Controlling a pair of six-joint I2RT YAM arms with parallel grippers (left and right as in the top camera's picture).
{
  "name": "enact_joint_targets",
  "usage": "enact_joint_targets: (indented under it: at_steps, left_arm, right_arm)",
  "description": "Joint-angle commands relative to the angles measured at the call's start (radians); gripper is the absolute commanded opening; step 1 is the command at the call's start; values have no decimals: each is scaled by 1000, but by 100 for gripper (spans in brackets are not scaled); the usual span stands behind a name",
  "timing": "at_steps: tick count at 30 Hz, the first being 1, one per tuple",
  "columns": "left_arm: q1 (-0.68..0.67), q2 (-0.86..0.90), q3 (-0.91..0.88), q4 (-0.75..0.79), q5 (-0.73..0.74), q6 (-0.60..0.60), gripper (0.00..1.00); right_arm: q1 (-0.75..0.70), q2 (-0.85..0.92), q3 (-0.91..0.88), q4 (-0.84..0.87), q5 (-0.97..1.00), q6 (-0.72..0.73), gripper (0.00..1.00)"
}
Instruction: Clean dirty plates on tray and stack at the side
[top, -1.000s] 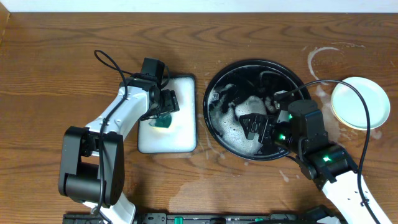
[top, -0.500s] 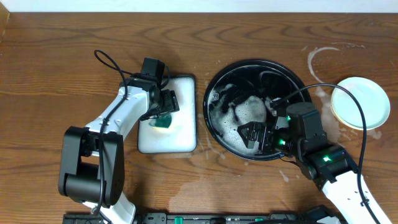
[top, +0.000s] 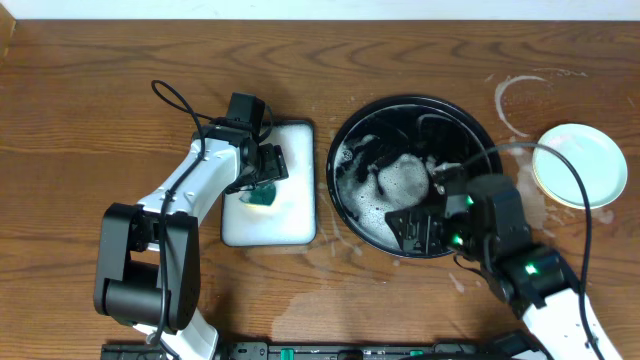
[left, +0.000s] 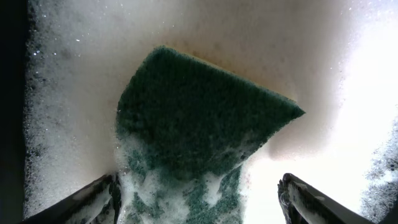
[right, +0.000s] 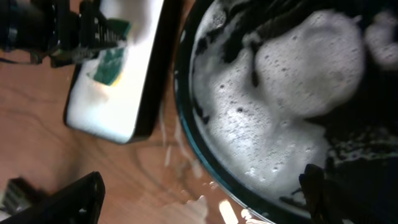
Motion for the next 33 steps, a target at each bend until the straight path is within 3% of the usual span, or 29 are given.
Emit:
enact_joint_targets:
  at_steps: [1, 13, 23, 33]
  left_arm:
    - [3, 0, -11, -2, 2, 5, 81]
    - [3, 0, -11, -2, 2, 5, 81]
    - [3, 0, -11, -2, 2, 5, 81]
    - [3, 0, -11, -2, 2, 5, 82]
  right_arm:
    - [-50, -85, -114, 63, 6, -48, 99]
    - [-246, -533, -626, 576, -76, -43, 99]
    - [-319, -748, -626, 468, 33, -75, 99]
    - [-349, -911, -626, 475, 36, -393, 99]
